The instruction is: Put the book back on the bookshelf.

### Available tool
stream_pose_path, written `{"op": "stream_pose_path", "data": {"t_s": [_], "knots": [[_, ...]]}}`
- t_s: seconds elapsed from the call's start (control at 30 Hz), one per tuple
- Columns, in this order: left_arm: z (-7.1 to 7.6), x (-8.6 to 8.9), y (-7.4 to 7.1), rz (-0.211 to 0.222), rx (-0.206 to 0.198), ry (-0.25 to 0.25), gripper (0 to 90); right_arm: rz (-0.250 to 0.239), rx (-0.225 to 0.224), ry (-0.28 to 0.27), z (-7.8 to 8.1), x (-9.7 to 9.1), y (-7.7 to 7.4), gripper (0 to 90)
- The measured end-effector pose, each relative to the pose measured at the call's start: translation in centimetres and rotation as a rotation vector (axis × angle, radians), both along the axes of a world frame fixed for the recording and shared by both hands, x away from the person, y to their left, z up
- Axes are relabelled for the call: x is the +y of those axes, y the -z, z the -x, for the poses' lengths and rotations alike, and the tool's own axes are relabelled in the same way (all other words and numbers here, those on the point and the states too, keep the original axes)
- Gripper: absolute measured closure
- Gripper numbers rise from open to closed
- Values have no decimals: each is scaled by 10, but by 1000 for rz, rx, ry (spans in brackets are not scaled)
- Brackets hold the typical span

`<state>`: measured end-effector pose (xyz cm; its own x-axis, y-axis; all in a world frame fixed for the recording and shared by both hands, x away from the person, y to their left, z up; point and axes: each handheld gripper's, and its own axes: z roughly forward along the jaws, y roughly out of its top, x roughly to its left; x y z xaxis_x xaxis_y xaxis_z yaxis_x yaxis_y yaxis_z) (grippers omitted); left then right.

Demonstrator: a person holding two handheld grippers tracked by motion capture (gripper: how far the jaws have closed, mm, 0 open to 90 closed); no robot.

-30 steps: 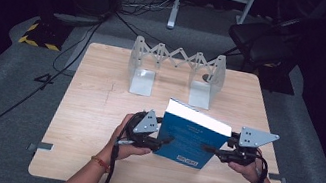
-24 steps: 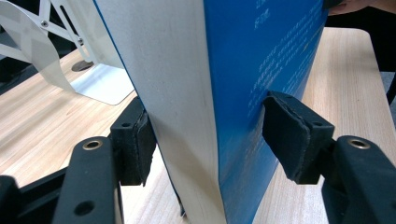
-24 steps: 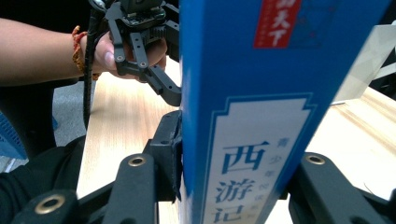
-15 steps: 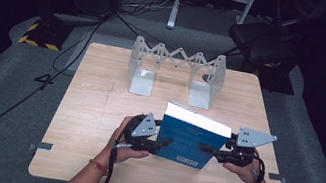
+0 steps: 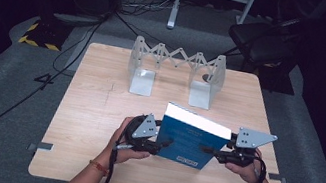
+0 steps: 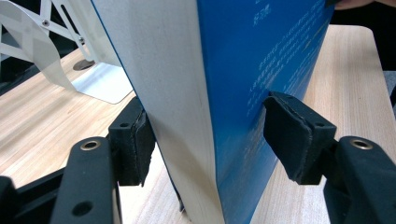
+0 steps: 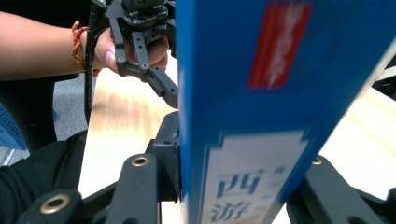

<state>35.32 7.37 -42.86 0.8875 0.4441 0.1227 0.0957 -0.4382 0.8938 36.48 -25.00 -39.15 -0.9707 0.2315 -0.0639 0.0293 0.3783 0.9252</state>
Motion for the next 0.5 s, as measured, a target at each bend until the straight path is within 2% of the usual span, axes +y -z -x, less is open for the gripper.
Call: {"op": "stream_pose_path", "data": {"t_s": [0.13,0.2,0.23,0.33,0.37,0.5], "knots": [[0,0,0,1,2,0,366,16,-1,-13,-2,-1,-12,593],[0,0,0,1,2,1,367,39,-11,-18,-2,-1,-20,591],[0,0,0,1,2,0,367,55,-7,-25,-3,0,-25,594],[0,0,0,-2,1,1,367,144,-3,-53,-5,4,-36,596],[0,0,0,-2,0,0,367,156,8,-53,-7,5,-37,597],[0,0,0,1,2,-1,367,168,20,-49,-7,5,-39,599]]}}
